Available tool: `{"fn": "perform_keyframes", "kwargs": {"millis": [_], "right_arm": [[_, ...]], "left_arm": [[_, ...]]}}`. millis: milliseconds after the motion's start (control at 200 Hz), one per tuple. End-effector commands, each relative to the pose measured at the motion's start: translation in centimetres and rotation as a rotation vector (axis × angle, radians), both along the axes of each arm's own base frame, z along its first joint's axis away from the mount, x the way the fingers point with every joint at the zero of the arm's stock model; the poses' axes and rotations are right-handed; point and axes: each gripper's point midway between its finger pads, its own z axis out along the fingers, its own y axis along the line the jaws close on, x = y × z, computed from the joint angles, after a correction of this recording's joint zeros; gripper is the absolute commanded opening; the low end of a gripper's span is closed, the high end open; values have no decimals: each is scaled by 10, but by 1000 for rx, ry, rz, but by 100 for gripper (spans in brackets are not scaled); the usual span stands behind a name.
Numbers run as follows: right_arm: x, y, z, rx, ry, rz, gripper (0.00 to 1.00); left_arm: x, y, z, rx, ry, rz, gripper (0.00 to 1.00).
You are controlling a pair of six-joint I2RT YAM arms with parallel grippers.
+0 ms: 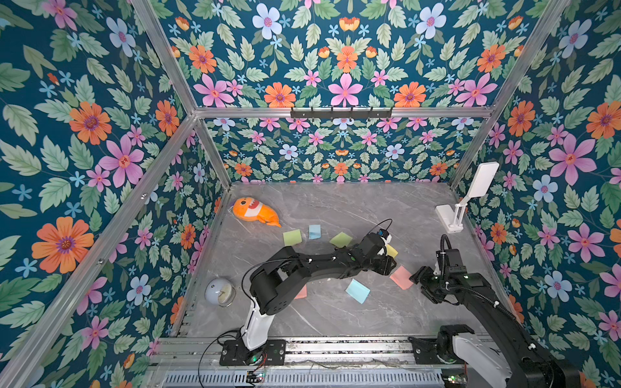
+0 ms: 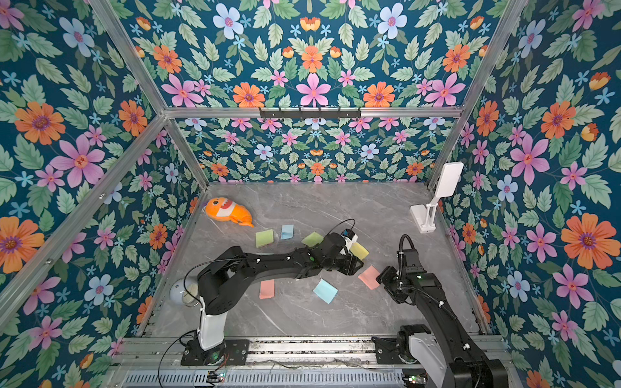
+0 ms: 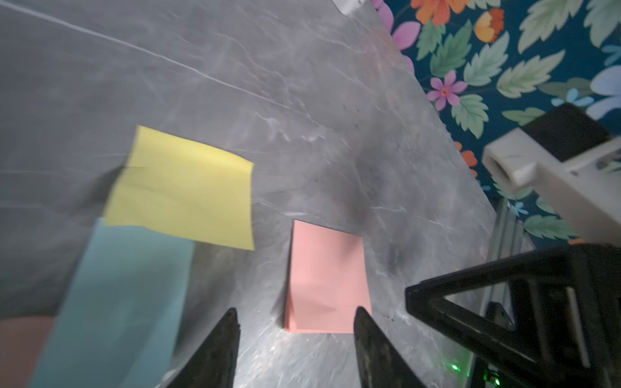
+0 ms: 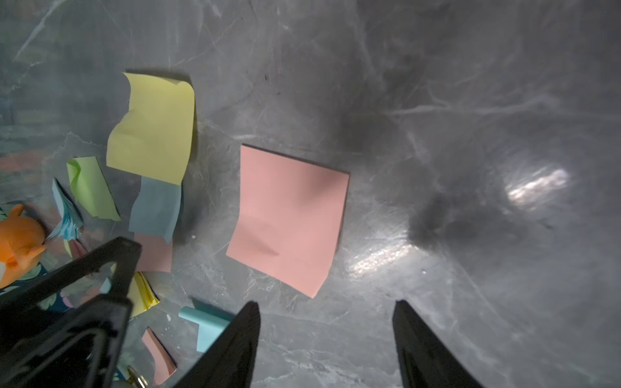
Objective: Tear off pages from different memo pads
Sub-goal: Pick up the memo pad from the center of the board.
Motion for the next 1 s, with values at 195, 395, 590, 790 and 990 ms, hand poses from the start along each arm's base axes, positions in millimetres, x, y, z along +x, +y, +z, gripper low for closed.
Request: {"fn": "perform_keyframes", "kwargs": {"millis": [195, 395, 590, 790, 990], "right_arm": [[-1, 19, -15, 126, 2, -63, 58], [5, 21, -21, 142, -15, -80, 57], [15, 21, -17, 150, -47, -91, 54], [19, 21, -16, 148, -51, -90, 51], [20, 21, -17, 143, -54, -91, 51]], "left_arm": [[-11, -19, -34, -38, 93, -63, 54], [-20, -25, -47, -59, 157, -86, 44], [-30, -22, -53, -62, 192, -102, 28], [-31, -23, -50, -70, 189, -110, 19], [-32, -24, -50, -73, 189, -115, 17]]}}
